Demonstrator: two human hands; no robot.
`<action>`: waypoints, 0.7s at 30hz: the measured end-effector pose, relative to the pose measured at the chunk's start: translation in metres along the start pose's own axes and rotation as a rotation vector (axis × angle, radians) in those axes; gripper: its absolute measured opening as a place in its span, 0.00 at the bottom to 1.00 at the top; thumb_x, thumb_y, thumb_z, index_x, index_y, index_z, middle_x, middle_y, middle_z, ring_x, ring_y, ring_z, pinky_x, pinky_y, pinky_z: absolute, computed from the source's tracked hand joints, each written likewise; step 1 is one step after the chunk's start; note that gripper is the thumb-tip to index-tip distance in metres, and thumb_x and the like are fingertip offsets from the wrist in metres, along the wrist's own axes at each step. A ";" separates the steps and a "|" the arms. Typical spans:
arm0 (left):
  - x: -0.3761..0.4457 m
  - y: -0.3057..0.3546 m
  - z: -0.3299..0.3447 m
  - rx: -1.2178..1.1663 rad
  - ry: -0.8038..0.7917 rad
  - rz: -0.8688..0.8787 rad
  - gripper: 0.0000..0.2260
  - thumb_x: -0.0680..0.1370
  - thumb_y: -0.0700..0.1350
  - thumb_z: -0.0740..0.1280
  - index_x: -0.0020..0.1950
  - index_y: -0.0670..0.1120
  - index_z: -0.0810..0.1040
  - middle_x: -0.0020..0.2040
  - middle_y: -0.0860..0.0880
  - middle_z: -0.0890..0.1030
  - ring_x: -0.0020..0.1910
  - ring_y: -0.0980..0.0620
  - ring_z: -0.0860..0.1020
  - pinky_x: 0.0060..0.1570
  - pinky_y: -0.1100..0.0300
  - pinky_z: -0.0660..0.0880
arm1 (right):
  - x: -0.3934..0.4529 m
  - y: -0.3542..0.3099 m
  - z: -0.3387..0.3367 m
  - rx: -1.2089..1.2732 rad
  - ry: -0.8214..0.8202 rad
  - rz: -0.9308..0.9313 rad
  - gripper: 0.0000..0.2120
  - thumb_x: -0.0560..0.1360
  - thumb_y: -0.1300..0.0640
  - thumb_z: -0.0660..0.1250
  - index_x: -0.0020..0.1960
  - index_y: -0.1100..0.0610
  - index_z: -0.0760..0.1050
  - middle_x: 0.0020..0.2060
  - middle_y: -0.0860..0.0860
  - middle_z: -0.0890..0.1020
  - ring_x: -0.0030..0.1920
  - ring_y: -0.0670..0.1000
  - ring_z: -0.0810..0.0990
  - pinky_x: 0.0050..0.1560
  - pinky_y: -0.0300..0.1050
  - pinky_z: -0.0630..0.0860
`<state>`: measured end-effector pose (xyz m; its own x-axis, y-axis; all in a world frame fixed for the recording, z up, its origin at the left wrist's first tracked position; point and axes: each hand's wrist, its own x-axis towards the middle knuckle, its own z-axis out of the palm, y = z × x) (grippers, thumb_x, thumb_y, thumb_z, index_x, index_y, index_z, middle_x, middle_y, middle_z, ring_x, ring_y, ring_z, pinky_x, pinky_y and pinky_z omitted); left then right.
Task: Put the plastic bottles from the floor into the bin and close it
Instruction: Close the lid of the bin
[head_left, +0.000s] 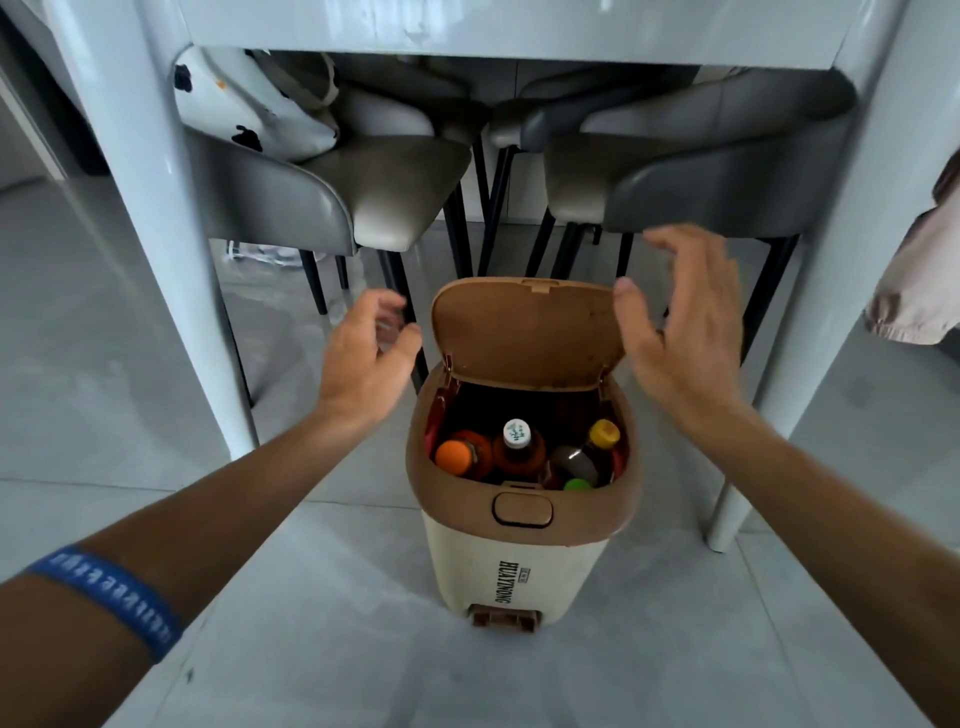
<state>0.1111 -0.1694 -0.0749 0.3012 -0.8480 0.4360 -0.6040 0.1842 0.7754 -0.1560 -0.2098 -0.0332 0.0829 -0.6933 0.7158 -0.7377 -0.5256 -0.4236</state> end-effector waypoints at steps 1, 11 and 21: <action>0.001 0.003 0.001 -0.055 -0.058 -0.018 0.15 0.80 0.43 0.65 0.67 0.47 0.74 0.60 0.50 0.78 0.57 0.53 0.76 0.59 0.55 0.73 | 0.003 -0.001 0.001 -0.034 -0.084 0.005 0.20 0.78 0.46 0.58 0.67 0.53 0.66 0.64 0.53 0.74 0.64 0.53 0.71 0.64 0.54 0.68; -0.044 -0.017 0.004 -0.141 -0.136 -0.131 0.15 0.79 0.55 0.65 0.43 0.43 0.80 0.41 0.46 0.80 0.43 0.47 0.78 0.46 0.54 0.73 | -0.081 0.005 0.016 -0.141 -0.328 -0.188 0.10 0.77 0.52 0.59 0.40 0.54 0.73 0.38 0.48 0.77 0.40 0.52 0.74 0.46 0.51 0.69; -0.060 -0.033 0.011 -0.378 -0.440 -0.750 0.36 0.70 0.48 0.76 0.74 0.57 0.62 0.65 0.49 0.75 0.63 0.47 0.74 0.61 0.44 0.75 | -0.098 0.030 0.017 0.345 -0.509 0.851 0.39 0.67 0.43 0.73 0.73 0.45 0.60 0.71 0.52 0.68 0.67 0.57 0.69 0.68 0.58 0.68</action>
<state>0.1046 -0.1302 -0.1318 0.1619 -0.9077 -0.3872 -0.0638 -0.4011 0.9138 -0.1753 -0.1657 -0.1256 -0.0421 -0.9835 -0.1762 -0.4602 0.1756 -0.8703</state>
